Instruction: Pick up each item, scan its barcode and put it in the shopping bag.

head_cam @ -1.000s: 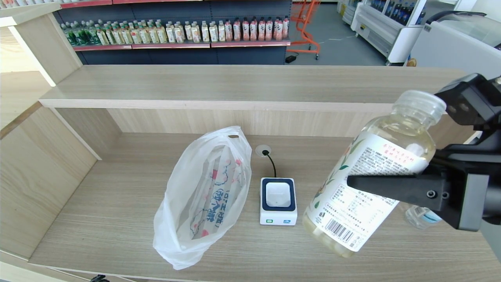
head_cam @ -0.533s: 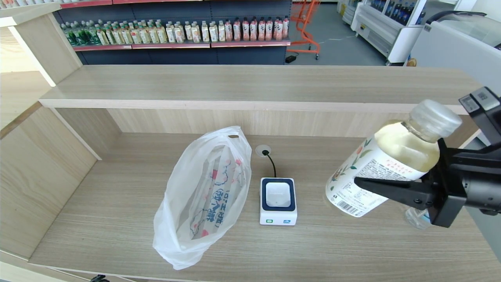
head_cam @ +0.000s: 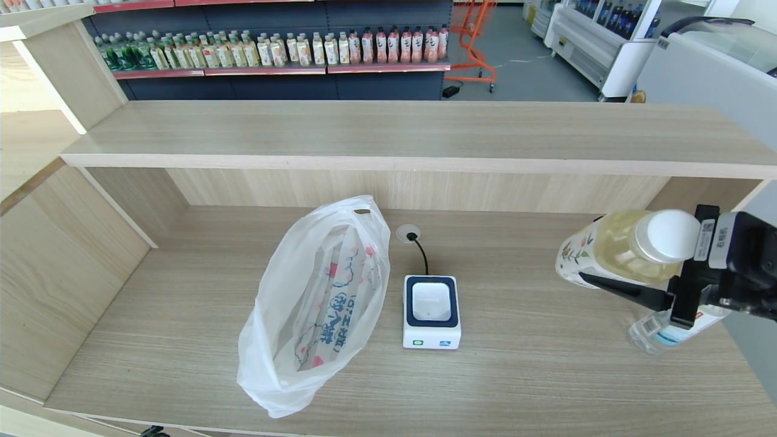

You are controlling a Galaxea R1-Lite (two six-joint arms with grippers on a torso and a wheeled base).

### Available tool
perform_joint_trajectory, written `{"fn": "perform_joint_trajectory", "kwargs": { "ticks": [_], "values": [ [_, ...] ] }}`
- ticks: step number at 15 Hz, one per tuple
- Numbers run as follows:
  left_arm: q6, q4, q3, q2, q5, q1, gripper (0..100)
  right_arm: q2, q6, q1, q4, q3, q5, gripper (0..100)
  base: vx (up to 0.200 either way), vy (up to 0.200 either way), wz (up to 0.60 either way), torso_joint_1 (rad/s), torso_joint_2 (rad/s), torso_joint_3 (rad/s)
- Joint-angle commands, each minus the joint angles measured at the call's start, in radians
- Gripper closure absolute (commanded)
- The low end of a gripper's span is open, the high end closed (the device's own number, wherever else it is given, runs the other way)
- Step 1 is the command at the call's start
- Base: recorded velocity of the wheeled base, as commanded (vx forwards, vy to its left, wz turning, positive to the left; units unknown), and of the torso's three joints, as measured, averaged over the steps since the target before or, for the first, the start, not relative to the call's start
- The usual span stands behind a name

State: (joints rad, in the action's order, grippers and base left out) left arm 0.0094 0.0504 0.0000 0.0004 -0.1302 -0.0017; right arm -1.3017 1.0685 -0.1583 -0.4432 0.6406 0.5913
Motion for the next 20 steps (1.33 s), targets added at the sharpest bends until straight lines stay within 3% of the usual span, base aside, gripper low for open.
{"fn": "perform_joint_trajectory", "kwargs": {
  "ticks": [1,6,12,18,20],
  "values": [
    [0.000,0.000,0.000,0.000,0.000,0.000,0,-0.007,0.024,0.011,-0.002,-0.010,-0.001,100,0.000,0.000,0.00,0.000,0.00,0.000],
    [0.001,0.000,0.000,0.001,0.000,0.000,0,-0.027,0.107,0.014,-0.002,-0.007,-0.001,100,0.000,0.000,0.00,0.000,0.00,0.000],
    [0.000,0.000,0.000,0.000,0.000,0.000,0,-0.071,0.105,0.006,-0.005,0.010,0.009,100,-0.200,0.000,0.00,-0.001,0.00,0.000],
    [0.001,0.000,0.000,0.001,0.000,0.000,0,-0.126,0.103,0.003,-0.003,0.083,0.035,100,0.000,0.000,0.00,0.000,0.00,0.000],
    [0.001,0.000,0.000,0.001,0.000,0.000,0,-0.137,0.102,0.002,-0.003,0.100,0.055,100,0.000,0.200,0.00,-0.007,0.00,0.005]
  ]
}}
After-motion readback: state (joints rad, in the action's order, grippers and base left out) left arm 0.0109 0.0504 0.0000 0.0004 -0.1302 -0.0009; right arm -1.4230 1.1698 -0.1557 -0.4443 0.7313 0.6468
